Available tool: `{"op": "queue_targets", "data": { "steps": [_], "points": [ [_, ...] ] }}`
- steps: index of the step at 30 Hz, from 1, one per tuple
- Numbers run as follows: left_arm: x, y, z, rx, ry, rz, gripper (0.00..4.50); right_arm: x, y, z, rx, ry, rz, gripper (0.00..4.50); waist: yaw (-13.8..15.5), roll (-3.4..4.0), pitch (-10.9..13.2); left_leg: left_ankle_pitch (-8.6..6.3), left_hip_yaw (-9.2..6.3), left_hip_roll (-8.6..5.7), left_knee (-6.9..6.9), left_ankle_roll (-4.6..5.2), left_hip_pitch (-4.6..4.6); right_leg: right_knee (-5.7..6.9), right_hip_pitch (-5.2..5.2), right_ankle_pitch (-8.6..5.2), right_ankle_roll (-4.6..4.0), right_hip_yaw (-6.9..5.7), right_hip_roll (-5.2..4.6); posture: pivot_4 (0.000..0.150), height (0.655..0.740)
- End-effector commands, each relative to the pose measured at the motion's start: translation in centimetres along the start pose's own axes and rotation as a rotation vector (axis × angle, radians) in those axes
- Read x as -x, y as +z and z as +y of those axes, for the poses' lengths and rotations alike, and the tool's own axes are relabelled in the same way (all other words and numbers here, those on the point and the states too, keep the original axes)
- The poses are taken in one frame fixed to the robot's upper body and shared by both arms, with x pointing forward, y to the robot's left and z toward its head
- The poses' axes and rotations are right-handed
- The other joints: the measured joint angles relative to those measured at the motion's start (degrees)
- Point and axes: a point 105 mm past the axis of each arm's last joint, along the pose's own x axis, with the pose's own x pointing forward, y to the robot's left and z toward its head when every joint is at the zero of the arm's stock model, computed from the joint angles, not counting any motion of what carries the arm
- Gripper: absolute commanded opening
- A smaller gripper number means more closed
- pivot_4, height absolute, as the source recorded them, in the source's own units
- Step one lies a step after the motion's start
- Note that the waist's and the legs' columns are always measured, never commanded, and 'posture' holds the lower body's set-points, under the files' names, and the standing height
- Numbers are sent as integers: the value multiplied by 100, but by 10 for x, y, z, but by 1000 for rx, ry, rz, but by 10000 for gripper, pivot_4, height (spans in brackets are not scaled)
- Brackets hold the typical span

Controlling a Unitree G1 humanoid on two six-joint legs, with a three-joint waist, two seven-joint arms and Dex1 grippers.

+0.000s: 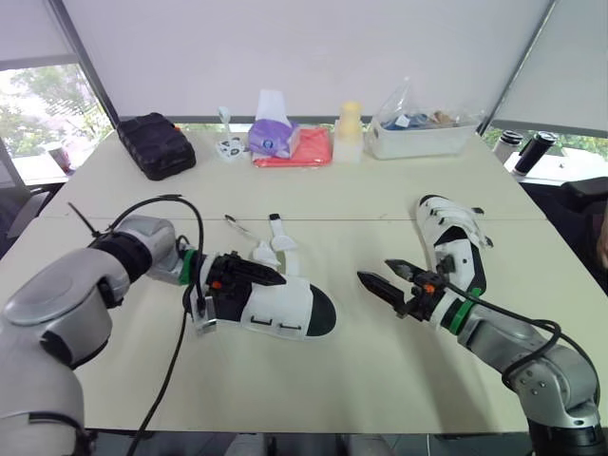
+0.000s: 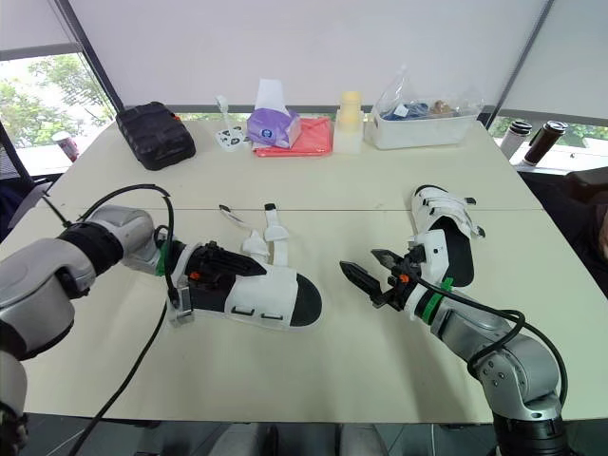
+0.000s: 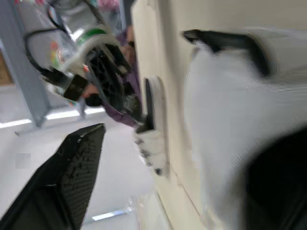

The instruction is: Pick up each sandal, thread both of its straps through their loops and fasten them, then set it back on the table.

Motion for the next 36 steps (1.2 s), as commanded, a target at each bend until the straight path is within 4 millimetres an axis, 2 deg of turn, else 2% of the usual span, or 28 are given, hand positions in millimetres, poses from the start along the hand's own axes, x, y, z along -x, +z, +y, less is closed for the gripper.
{"op": "queue_targets", "data": {
  "steps": [1, 6, 9, 10, 12, 13, 14, 15, 16, 19, 20, 23, 26, 30, 32, 36],
  "points": [
    [21, -7, 7, 13, 1, 119, 44474, -2, 7, 3, 23, 24, -35, 45000, -2, 0, 0, 0, 0, 0, 0, 0, 0, 0, 0, 0, 0, 0, 0, 1500, 7400],
    [58, -3, 8, 93, -5, 291, 44474, -4, 5, 5, 15, 33, -41, 45000, -9, 0, 0, 0, 1, 0, 1, -1, 1, 5, -3, 0, 0, -1, 0, 1500, 7400],
    [76, 3, 3, 255, 7, 394, 44474, -6, 2, 6, 11, 47, -35, 45000, -4, -1, -1, 0, 2, 1, 2, -1, 2, 8, -3, 0, 0, -2, -2, 1500, 7400],
    [81, 2, 3, 309, 28, 434, 42186, -7, 2, 6, 13, 52, -33, 45000, 0, -1, -1, 0, 4, 0, 4, -1, 2, 8, -2, 0, 0, -2, -2, 1500, 7400],
    [89, -5, 5, 414, 85, 506, 36363, -9, 3, 5, 17, 61, -32, 45000, 16, -2, -2, 0, 2, 0, 12, 0, 2, 8, -1, 0, 0, -4, -2, 1500, 7400],
    [91, -8, 6, 441, 104, 524, 30494, -9, 3, 5, 19, 63, -32, 45000, 14, -2, -2, -1, -1, -2, 26, 1, 2, 7, 5, 0, -1, -9, -2, 1500, 7400],
    [97, -22, 6, 471, 114, 611, 27049, -12, 6, 4, 13, 74, -33, 45000, 25, -2, -2, -3, -1, -2, 35, 4, 2, 8, 6, 0, -1, -9, -1, 1500, 7400],
    [99, -31, 5, 515, 122, 676, 21546, -13, 8, 3, 9, 82, -33, 45000, 36, -5, 0, -7, -5, -4, 51, 12, 0, 8, 19, 0, -1, -16, 0, 1500, 7400],
    [107, -39, 4, 625, 129, 772, 16395, -15, 12, 2, 3, 96, -34, 45000, 21, -7, 1, -8, -6, -6, 71, 14, 0, 11, 26, 0, 0, -22, 3, 1500, 7400],
    [93, -45, -1, 921, 177, 778, 2335, -21, 23, 0, -20, 129, -44, 45000, -42, -30, 0, -9, -4, -9, 83, 16, -1, 1, 37, 8, 15, -22, 9, 1500, 7400],
    [92, -51, -5, 1062, 193, 770, 351, -25, 30, -1, -36, 142, -48, 45000, -68, -12, -11, -14, 2, -9, 83, 26, 7, 3, 39, 8, 15, -21, 5, 1500, 7400],
    [83, -49, -9, 1431, 258, 594, 351, -37, 46, 0, -87, 186, -55, 45000, -203, 1, -13, -28, 16, -5, 78, 49, 13, 21, 25, 5, 13, -23, 2, 1500, 7400],
    [76, -30, -23, 1696, 266, 422, 351, -45, 68, 11, -127, 269, -72, 45000, -349, 2, -12, -27, 12, 2, 78, 49, 3, 30, 10, 6, 12, -30, 5, 1500, 7400],
    [78, -20, -33, 1812, 346, 376, 351, -46, 82, 26, -134, 345, -52, 45000, -409, 2, -12, -29, -5, 14, 74, 52, 4, 47, -4, 5, 11, -31, 8, 1500, 7400],
    [84, -23, -34, 1852, 442, 384, 351, -40, 80, 34, -114, 394, -14, 45000, -367, 1, -12, -29, -5, 15, 75, 52, 3, 49, -5, 5, 10, -31, 4, 1500, 7400],
    [96, -25, -35, 1915, 592, 401, 351, -19, 50, 54, 5, 484, 125, 45000, -257, 1, -12, -30, -5, 12, 79, 54, -4, 48, -8, 5, 10, -32, -6, 1500, 7400]
  ]
}}
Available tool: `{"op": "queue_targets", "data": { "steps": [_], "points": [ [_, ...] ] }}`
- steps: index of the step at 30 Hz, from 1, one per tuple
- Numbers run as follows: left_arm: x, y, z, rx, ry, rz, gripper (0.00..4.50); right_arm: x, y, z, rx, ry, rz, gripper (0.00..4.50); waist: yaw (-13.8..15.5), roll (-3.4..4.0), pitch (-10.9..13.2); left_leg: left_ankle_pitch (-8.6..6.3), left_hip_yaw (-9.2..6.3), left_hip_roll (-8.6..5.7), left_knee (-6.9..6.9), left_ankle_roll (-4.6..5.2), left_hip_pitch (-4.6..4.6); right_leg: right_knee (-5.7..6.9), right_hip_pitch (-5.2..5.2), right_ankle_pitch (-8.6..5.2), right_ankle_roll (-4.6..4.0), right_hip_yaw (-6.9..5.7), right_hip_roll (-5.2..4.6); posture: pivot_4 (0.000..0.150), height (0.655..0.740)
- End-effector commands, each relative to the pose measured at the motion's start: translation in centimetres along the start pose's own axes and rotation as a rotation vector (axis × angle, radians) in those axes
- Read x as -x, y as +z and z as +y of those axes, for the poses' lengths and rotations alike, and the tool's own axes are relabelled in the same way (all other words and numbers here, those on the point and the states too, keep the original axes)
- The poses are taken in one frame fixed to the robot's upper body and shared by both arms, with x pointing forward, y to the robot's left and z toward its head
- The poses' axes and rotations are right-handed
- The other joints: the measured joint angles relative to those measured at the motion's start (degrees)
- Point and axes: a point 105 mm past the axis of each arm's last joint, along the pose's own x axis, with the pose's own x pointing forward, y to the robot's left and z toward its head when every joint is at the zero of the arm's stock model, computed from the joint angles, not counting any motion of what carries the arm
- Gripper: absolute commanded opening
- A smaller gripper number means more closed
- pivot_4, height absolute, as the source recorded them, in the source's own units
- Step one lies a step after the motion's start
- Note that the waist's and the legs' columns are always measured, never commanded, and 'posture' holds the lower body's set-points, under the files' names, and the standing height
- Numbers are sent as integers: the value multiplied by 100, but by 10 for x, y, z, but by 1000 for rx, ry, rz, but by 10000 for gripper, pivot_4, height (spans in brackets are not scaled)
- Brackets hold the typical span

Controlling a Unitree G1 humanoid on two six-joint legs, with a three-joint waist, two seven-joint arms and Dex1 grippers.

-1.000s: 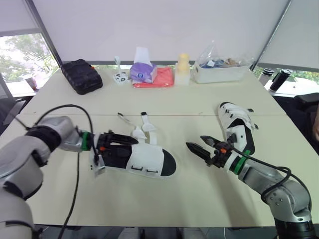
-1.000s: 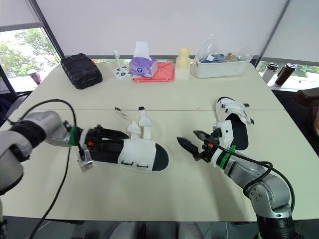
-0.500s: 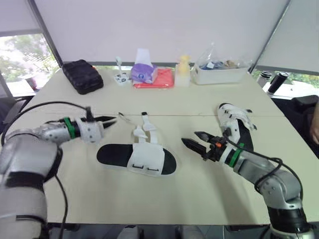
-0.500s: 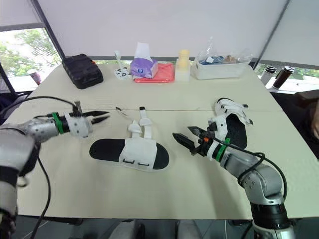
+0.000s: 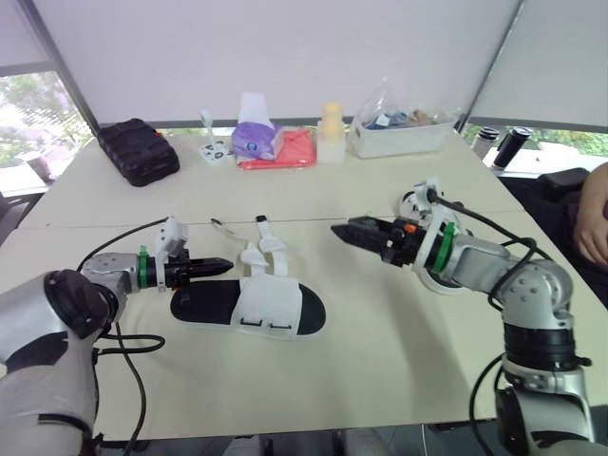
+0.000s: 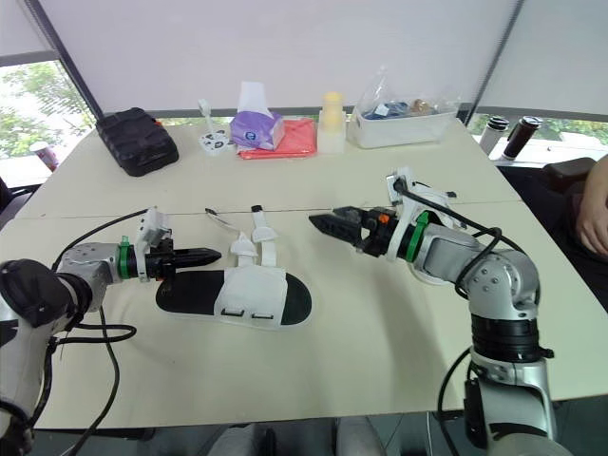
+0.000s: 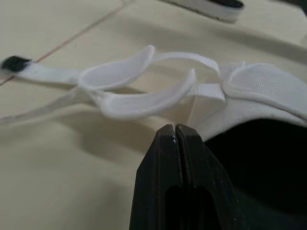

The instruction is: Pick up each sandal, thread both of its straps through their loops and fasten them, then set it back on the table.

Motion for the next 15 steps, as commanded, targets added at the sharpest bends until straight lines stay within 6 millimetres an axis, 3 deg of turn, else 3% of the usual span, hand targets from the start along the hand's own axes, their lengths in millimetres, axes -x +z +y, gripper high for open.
{"op": "queue_targets", "data": {
  "steps": [1, 3, 6, 10, 11, 13, 15],
  "points": [
    [12, 7, 10, 77, 107, -108, 351, 7, -24, 27, 96, 97, 107, 45000, 29, -1, 0, -3, 0, -1, 1, 5, 0, -1, 1, 0, 0, 0, -1, 1500, 7400],
    [16, 11, 18, 66, 192, -164, 351, 10, -44, 28, 149, 84, 175, 45000, 64, -1, 0, -4, 4, -4, 1, 6, 0, -7, 2, 0, 1, 1, -8, 1500, 7400],
    [10, 17, 27, -11, 300, -225, 0, 12, -63, 20, 220, 46, 221, 37145, 108, -2, 1, -4, 8, -2, 6, 6, 2, -13, -1, 0, 1, 1, -9, 1500, 7400],
    [-14, 36, 34, -17, 373, -367, 0, 10, -65, 11, 276, 7, 178, 16606, 147, -3, 1, -2, 9, -4, 12, 4, 3, -7, 0, 1, 2, 0, -10, 1500, 7400],
    [-19, 44, 38, 2, 408, -421, 0, 10, -65, 8, 298, -11, 172, 13329, 155, -4, 0, -2, 9, -5, 12, 4, 3, -6, 0, 1, 2, 0, -10, 1500, 7400],
    [-27, 65, 46, 63, 463, -533, 0, 11, -67, 5, 330, -30, 167, 2028, 152, -7, 2, -2, 10, -7, 12, 4, 2, -9, 0, 1, 2, 0, -10, 1500, 7400],
    [-39, 96, 51, 131, 469, -638, 0, 11, -68, 3, 326, -44, 154, 898, 152, -15, 7, -2, 9, -8, 11, 4, -2, -9, -6, 1, 2, 0, -9, 1500, 7400]
  ]
}}
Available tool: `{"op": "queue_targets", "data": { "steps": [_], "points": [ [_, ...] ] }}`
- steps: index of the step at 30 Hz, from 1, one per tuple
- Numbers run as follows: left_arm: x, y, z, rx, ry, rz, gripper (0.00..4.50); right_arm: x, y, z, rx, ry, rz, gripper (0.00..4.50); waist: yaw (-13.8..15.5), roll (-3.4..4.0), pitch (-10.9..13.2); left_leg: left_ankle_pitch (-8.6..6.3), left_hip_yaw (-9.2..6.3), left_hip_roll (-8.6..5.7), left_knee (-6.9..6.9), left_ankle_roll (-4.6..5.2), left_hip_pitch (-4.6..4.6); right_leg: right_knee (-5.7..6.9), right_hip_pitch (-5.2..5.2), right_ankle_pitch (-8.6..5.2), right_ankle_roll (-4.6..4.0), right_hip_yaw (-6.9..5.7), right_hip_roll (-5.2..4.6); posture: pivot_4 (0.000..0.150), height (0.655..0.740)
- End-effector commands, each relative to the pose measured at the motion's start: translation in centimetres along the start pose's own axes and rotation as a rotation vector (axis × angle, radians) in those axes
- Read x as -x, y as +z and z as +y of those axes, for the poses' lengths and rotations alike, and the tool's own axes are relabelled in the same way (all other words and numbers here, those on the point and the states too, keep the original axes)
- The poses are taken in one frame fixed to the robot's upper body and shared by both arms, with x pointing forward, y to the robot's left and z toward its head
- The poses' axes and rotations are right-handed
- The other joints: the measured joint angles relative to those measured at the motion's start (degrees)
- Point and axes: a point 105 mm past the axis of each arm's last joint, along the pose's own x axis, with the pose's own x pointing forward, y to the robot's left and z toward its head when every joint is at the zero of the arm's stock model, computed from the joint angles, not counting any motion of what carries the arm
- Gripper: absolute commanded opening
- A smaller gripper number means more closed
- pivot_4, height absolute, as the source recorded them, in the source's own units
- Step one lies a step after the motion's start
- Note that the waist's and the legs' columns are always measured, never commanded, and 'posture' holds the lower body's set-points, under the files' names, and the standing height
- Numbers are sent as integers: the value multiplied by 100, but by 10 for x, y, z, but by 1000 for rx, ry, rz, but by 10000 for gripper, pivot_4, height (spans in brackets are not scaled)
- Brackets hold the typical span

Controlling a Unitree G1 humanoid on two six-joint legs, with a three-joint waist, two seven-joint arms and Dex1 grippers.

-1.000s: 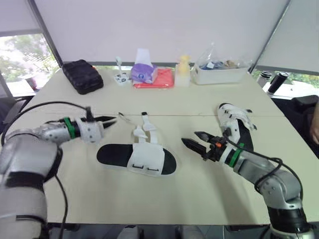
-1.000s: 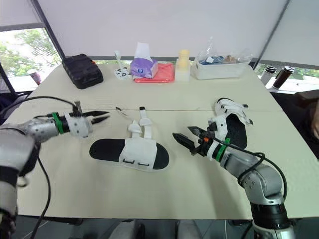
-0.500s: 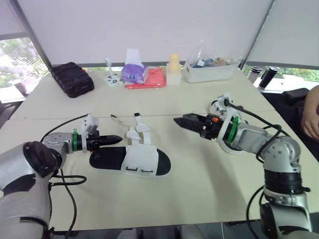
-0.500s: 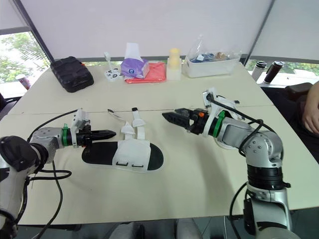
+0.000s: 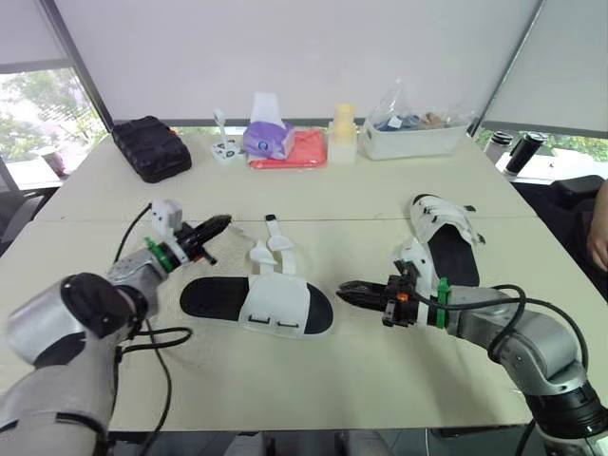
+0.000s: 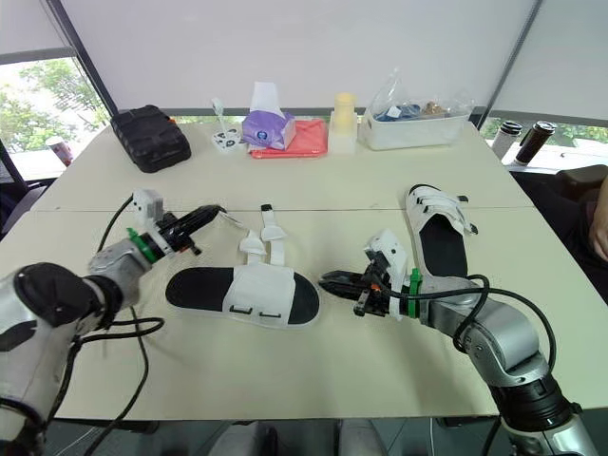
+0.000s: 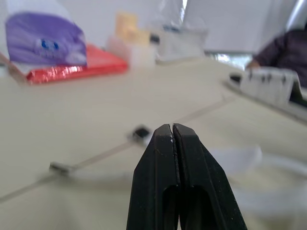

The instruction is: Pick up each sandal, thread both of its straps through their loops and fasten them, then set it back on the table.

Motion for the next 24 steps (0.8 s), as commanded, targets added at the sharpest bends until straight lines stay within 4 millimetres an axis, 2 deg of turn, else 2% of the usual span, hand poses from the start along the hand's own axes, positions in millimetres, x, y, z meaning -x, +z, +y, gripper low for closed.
{"op": "queue_targets", "data": {
  "steps": [1, 4, 7, 9, 12, 14, 15, 18, 19, 24],
  "points": [
    [-40, 54, 0, 109, 86, -208, 0, 0, 3, 0, 23, -12, -37, 898, -2, -11, 6, 0, -1, 0, 0, 0, -3, 0, -3, 0, 0, 0, 2, 1500, 7400],
    [-71, 86, -9, 97, 191, -328, 0, -2, 2, 1, 13, -13, -42, 898, 7, -11, 6, 0, 1, -2, 0, 0, -6, -1, -4, 0, 0, 0, -1, 1500, 7400],
    [-89, 94, -19, 48, 297, -362, 0, -4, 4, 2, 1, -23, -60, 898, -4, -10, 5, 0, 1, -3, -1, 0, -1, -6, 1, 0, 0, 1, -3, 1500, 7400],
    [-93, 79, -11, 57, 451, -272, 0, -5, 4, 1, -3, -36, -70, 898, -37, -9, 5, 0, 2, -3, -4, 0, 2, -5, 0, 0, 0, 3, -1, 1500, 7400],
    [-82, 43, 14, 162, 771, -41, 0, -3, 4, -1, -8, -59, -81, 898, -65, -10, 6, 0, 4, 0, -4, 0, 2, 7, -10, 0, 0, 12, 7, 1500, 7400],
    [-76, 36, 19, 198, 877, -11, 0, -2, 4, -1, -14, -72, -86, 898, -51, -11, 6, 0, 5, 1, -5, 0, 2, 15, -18, 0, 0, 16, 9, 1500, 7400],
    [-81, 40, 13, 161, 836, -41, 0, -2, 4, -2, -17, -78, -89, 898, -38, -11, 6, 0, 4, 2, -5, -1, -1, 15, -21, 0, 0, 16, 10, 1500, 7400],
    [-95, 62, -12, -148, 637, -178, 0, -4, 3, 0, -29, -86, -98, 898, 43, -11, 6, 3, 9, -5, -4, -6, -7, 12, -23, 0, 0, 15, 2, 1500, 7400],
    [-94, 63, -17, -216, 600, -203, 0, -5, 3, 1, -33, -86, -102, 898, 99, -11, 6, 4, 11, -9, -5, -7, -8, 10, -23, 0, -1, 15, -1, 1500, 7400],
    [-89, 63, -19, -311, 537, -241, 0, -8, 3, 1, -43, -92, -114, 898, 125, -10, 5, 4, 14, -12, -5, -7, -6, 1, -17, 1, -1, 15, -3, 1500, 7400]
  ]
}}
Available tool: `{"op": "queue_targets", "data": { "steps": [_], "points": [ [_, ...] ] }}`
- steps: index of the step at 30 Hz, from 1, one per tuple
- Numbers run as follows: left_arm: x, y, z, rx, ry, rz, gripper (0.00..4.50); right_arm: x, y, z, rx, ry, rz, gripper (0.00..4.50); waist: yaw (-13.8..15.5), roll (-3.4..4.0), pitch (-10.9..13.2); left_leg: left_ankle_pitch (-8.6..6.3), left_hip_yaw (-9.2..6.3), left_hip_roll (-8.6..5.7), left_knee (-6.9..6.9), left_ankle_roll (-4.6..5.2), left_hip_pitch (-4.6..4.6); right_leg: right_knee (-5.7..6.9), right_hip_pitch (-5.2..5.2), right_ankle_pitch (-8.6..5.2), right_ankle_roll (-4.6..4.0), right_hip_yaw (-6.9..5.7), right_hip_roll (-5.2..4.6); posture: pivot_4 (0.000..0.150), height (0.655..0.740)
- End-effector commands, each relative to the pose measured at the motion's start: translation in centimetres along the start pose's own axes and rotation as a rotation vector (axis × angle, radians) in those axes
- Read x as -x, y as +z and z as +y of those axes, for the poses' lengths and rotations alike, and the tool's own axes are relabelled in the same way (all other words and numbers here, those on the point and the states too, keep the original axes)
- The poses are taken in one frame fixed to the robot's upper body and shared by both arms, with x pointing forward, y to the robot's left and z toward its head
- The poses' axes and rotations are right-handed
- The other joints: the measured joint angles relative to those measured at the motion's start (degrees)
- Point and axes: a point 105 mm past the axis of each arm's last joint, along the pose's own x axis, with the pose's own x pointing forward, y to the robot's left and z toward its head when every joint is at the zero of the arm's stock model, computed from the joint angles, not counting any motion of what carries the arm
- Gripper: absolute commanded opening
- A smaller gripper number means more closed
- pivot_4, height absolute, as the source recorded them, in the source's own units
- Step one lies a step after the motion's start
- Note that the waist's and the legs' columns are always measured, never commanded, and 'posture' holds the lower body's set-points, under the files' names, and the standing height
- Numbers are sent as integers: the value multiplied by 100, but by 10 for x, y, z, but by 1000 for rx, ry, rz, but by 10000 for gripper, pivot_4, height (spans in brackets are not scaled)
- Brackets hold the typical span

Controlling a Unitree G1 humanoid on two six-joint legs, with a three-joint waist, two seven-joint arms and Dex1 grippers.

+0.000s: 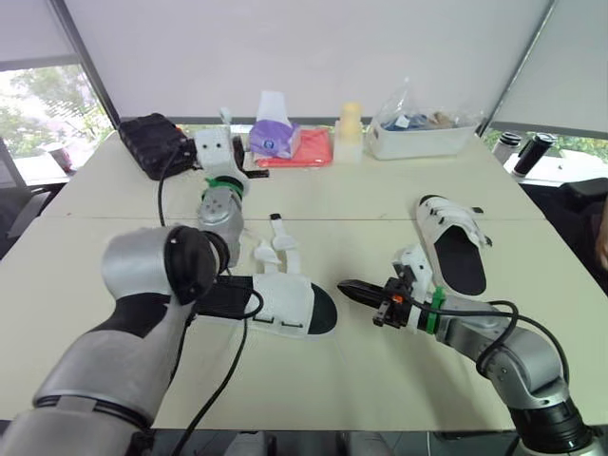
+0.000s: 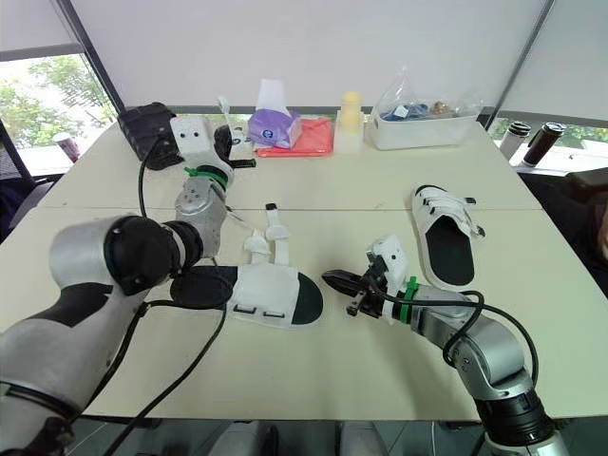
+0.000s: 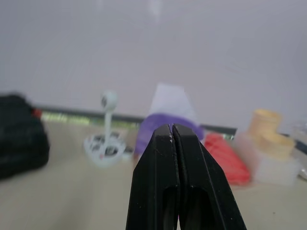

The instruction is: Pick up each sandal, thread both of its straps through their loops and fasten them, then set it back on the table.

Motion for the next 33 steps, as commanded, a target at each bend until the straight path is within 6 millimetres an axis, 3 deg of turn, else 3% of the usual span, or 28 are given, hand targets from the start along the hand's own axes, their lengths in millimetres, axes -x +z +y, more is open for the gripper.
{"op": "queue_targets", "data": {
  "steps": [1, 6, 9, 12, 16, 20, 25, 29, 33],
  "points": [
    [0, 4, 6, -33, -32, -34, 0, 0, 11, 6, 34, 6, -43, 898, -17, 0, 0, 0, 0, 1, 0, 0, 1, 0, 0, 0, 0, 0, 1, 1500, 7400],
    [-4, 15, 26, -45, -54, -77, 0, 3, 6, 3, 38, 0, -23, 898, -37, -1, 1, 0, -2, 4, 0, 1, 0, 1, -1, 0, 0, 0, 7, 1500, 7400],
    [-12, 12, 43, -38, 8, -21, 0, 2, 4, 1, 37, -1, -18, 898, -33, -1, 1, 0, -3, 6, 0, 1, 1, 2, 0, 0, 0, 0, 7, 1500, 7400],
    [-9, 2, 40, -36, -100, 66, 0, 0, 3, 2, 37, 5, -16, 898, -30, 0, 0, 0, -5, 6, 0, 1, 2, 1, 4, 0, 0, -1, 8, 1500, 7400],
    [17, -8, 46, -83, -269, 121, 0, 3, 1, 3, 34, 0, -14, 898, -58, 0, 0, -1, -3, 2, -3, 2, 5, -6, 7, 0, 0, -3, 10, 1500, 7400],
    [52, -14, 81, -173, -374, 95, 0, 7, -2, 4, 20, -7, -15, 898, -142, 2, -1, -1, -3, 8, -5, 2, 7, -5, 6, 0, 0, -4, 14, 1500, 7400],
    [86, -19, 104, -230, -410, 44, 0, 3, -5, 6, 8, 5, -19, 898, -165, 2, -1, -1, -6, 13, -3, 2, 9, -2, 9, 0, 0, -6, 14, 1500, 7400],
    [119, -41, 100, -240, -460, 39, 0, 1, -4, 7, 7, 21, -19, 898, -146, 4, -2, -1, -8, 12, -2, 2, 14, -6, 20, 0, 0, -10, 9, 1500, 7400],
    [172, -72, 83, -303, -488, 22, 0, -2, -4, 7, 5, 29, -18, 898, -152, 12, -7, -1, -7, 13, -3, 2, 15, -7, 19, 0, 0, -9, 5, 1500, 7400]
  ]
}}
